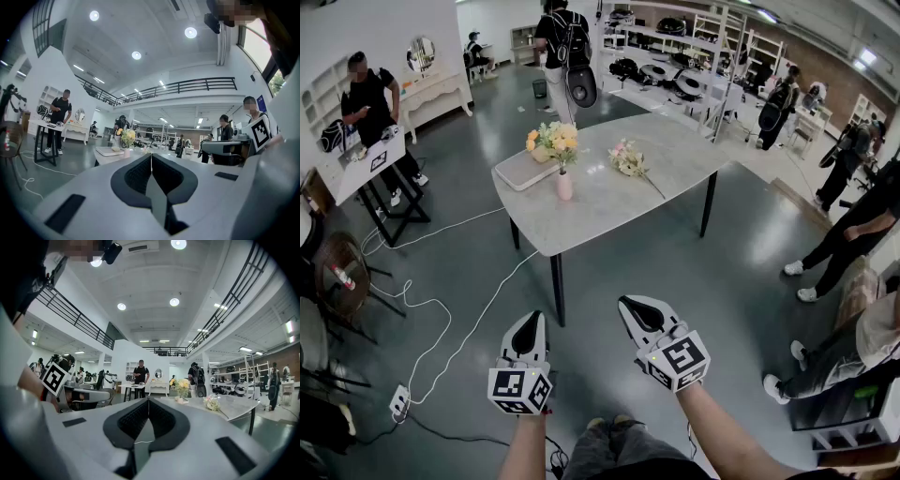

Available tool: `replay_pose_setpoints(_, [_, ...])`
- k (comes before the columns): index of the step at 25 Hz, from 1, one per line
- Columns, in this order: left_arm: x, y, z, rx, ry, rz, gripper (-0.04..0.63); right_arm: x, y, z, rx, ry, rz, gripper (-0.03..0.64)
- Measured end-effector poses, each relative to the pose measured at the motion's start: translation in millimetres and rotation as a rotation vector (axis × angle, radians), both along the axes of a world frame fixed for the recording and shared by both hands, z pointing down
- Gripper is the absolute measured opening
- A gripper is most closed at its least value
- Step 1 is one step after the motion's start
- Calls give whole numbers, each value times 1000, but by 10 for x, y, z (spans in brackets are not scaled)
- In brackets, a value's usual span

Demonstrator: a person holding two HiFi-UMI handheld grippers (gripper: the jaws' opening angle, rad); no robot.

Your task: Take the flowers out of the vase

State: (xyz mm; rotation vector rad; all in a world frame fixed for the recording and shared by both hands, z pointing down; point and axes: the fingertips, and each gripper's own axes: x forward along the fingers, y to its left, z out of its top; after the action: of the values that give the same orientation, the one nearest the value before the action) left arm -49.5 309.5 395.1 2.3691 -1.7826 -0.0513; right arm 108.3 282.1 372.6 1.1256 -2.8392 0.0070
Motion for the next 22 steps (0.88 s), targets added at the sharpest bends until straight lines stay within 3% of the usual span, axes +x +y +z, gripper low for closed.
replay_pose_setpoints(14, [-68,-289,26,12,4,56,15,-96,-211,-29,13,-10,52,20])
replay_pose_setpoints(22, [-35,-634,78,14,17,68,15,-59,-588,-3,19,-29,74,21])
